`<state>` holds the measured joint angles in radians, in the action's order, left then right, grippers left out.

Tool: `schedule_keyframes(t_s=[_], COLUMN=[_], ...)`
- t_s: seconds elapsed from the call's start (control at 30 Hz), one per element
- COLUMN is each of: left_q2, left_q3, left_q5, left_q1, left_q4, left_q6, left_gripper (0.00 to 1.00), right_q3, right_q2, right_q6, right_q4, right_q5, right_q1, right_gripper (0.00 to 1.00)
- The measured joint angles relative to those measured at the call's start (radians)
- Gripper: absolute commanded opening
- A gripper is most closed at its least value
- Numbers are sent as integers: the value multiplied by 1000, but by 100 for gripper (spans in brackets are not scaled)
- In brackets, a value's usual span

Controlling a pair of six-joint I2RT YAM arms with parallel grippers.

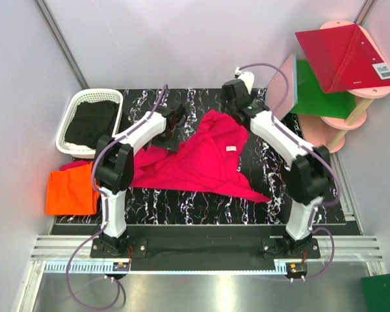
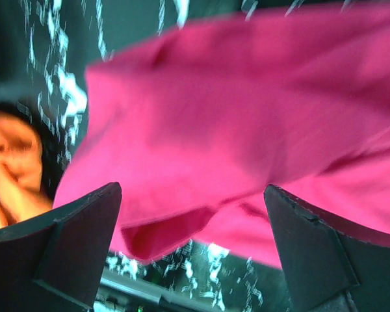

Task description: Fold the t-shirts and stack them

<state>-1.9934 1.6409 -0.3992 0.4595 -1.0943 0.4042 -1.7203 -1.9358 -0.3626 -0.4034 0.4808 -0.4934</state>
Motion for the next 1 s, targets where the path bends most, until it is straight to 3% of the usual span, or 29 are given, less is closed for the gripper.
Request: schedule_keyframes(t_s=[0.17,0.23,0.37,0.4,0.43,0.73,1.0], left_q2=[-117,-158,-233,-246,-254,-252,-96], left_q3=[142,181,225,228,229,219,170], left_q5=[-4,-5,-3,-2,0,-32,-154], left_q1=[0,0,0,0,0,-3,-100], left_q4=[8,17,24,26,26,34,27], left_q6=[-34,-43,-55,-59,-60,-68,-63], left_gripper=[98,92,42,13,1,0,0], right_q3=[185,232,290,293,296,331,357], right_q2=[242,310,399,403,407,410,405], right_q6=[0,0,8,8,9,-1,-32], right_q4=[2,3,-3,-5,-8,-39,-46], right_q5=[0,0,0,0,0,-18,-79], right_q1=[0,0,1,1,1,1,2], right_gripper=[81,81,81,81,80,79,80])
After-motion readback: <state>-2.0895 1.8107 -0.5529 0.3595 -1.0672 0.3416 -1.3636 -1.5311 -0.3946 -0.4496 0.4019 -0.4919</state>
